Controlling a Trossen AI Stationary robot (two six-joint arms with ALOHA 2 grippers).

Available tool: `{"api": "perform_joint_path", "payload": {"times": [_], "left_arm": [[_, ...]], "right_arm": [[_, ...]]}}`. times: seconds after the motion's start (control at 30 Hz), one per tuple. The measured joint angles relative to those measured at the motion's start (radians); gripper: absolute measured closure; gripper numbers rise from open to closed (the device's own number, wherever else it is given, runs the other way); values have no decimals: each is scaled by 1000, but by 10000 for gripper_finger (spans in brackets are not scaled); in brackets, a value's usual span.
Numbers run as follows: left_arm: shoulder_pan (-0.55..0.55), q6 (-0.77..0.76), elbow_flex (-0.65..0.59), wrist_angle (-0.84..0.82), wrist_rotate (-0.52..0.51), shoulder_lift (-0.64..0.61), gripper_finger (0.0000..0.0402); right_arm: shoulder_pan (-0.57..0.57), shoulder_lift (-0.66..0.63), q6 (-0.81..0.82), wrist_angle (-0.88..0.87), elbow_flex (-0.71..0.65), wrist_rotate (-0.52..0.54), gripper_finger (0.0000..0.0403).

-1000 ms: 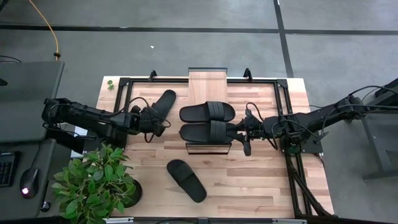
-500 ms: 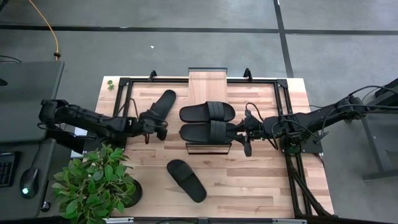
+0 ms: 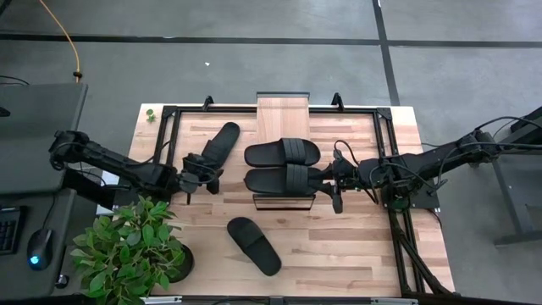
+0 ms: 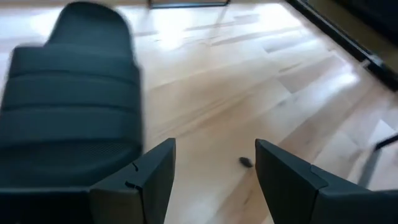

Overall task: Pick and place slides into the shelf
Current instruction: Put the black slipper on the shelf

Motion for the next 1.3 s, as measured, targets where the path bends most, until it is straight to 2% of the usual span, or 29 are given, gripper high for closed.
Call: {"api": "perform_joint_path", "payload": {"times": [0.23, 0.97, 1.3], "left_arm": [[2, -51, -61, 21, -34, -53, 197], [3, -130, -67, -84, -69, -61, 197], [118, -108, -67, -78, 19, -46, 197]], "right_arm": [[0, 0, 0, 18, 0, 0, 292], [0, 0, 0, 31, 0, 19, 292], [0, 0, 0, 37, 0, 23, 292]]}}
